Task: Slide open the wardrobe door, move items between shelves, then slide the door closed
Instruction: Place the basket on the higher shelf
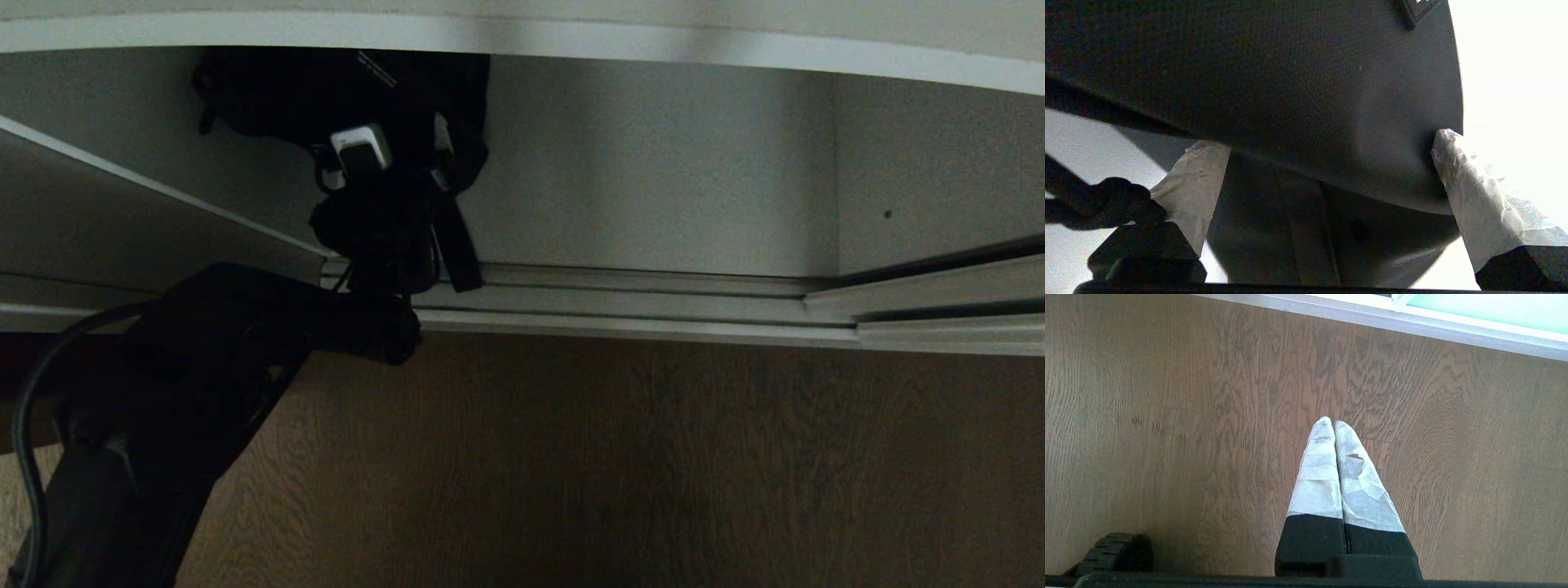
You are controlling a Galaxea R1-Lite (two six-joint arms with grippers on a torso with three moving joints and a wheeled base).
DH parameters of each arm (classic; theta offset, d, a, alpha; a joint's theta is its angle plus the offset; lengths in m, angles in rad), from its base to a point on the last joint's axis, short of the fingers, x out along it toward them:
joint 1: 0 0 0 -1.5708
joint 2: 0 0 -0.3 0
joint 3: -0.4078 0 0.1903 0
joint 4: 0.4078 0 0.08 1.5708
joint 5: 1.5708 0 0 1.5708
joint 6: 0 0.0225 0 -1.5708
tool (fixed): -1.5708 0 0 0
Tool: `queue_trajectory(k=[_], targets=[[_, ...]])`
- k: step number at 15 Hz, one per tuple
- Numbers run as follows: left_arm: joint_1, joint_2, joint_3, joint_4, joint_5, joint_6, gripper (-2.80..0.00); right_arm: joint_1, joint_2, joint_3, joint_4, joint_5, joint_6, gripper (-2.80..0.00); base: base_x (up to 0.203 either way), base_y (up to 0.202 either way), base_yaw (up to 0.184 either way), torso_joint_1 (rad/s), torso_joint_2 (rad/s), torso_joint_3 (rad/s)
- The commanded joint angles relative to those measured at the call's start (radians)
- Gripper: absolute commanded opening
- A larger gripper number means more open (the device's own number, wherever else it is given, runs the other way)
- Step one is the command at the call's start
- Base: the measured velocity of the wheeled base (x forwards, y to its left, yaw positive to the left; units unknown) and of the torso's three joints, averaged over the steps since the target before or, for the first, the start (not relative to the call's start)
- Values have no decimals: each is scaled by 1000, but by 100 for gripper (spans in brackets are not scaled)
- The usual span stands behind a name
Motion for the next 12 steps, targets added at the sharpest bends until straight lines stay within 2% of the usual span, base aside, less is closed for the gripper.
queue_trajectory(k=[1, 4, 10, 11, 12], targets=[[11, 38, -47, 2, -2, 3, 0, 0, -2, 0, 0, 1, -1, -280, 0, 0, 0, 0, 0, 0], [28, 52, -135, 18, -9, 15, 0, 0, -2, 0, 0, 1, -1, -280, 0, 0, 0, 0, 0, 0], [28, 64, -164, 34, -22, 14, 0, 0, -2, 2, 0, 1, -1, -280, 0, 0, 0, 0, 0, 0], [28, 64, -164, 34, -22, 14, -280, 0, -2, 2, 0, 1, -1, -280, 0, 0, 0, 0, 0, 0], [29, 65, -164, 37, -22, 13, -280, 0, -2, 0, 0, 1, -1, -280, 0, 0, 0, 0, 0, 0]])
